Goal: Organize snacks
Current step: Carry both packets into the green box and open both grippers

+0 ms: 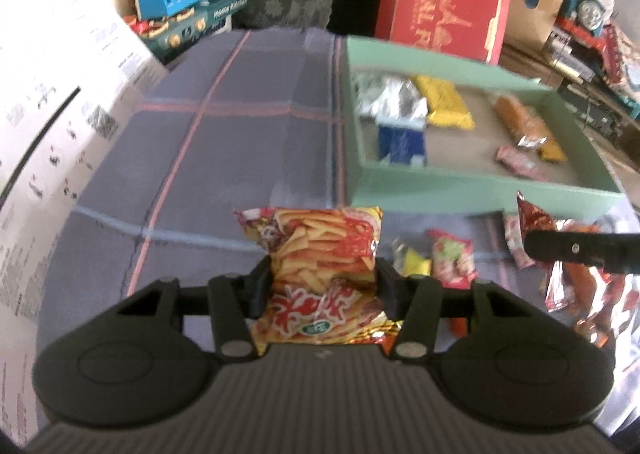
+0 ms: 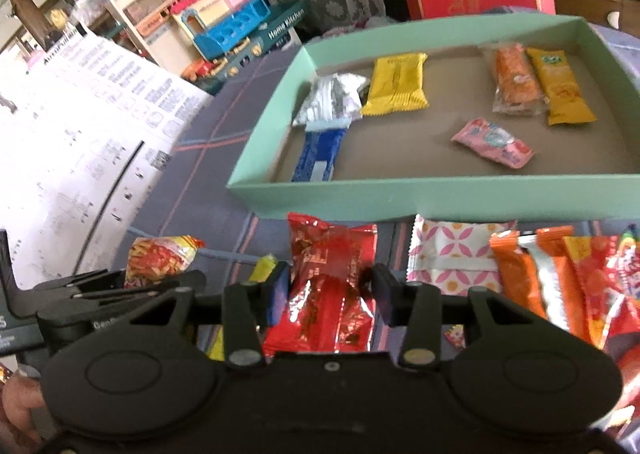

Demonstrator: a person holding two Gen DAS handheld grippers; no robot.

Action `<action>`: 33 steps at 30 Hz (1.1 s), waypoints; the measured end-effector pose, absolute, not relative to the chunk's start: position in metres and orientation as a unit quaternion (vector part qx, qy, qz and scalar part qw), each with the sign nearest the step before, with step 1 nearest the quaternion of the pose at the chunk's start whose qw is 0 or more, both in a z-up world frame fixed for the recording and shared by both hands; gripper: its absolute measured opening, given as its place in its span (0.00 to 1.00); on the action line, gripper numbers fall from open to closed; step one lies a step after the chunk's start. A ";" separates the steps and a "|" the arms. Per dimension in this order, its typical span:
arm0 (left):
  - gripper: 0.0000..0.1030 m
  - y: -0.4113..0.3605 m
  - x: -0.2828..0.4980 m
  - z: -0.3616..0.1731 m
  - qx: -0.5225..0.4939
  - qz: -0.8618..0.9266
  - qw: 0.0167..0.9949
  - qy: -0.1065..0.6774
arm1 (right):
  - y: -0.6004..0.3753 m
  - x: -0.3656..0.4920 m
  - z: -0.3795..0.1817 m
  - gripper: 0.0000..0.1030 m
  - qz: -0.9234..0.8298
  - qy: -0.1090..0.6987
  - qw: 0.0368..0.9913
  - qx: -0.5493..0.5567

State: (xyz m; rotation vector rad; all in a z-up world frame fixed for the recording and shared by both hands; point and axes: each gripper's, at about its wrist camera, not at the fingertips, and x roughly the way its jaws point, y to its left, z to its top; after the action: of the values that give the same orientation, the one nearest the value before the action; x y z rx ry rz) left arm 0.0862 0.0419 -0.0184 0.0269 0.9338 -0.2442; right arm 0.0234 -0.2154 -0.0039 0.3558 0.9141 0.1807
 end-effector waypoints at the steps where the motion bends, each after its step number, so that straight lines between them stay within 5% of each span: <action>1: 0.50 0.038 0.087 -0.012 0.012 -0.121 0.888 0.443 | -0.220 0.020 0.001 0.42 0.085 0.432 0.881 0.173; 15: 0.50 -0.077 0.149 0.029 0.020 -0.198 0.885 0.422 | -0.306 0.033 0.046 0.42 0.005 0.366 0.912 0.187; 33: 0.50 -0.145 0.203 -0.017 0.056 -0.213 0.863 0.454 | -0.371 0.084 0.006 0.42 -0.044 0.389 0.897 0.205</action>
State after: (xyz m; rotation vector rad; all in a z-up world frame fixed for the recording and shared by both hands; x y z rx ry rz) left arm 0.2025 -0.1450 -0.0170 0.1176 0.9520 -0.4458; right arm 0.0845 -0.3711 0.0065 0.4249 0.8054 -0.0918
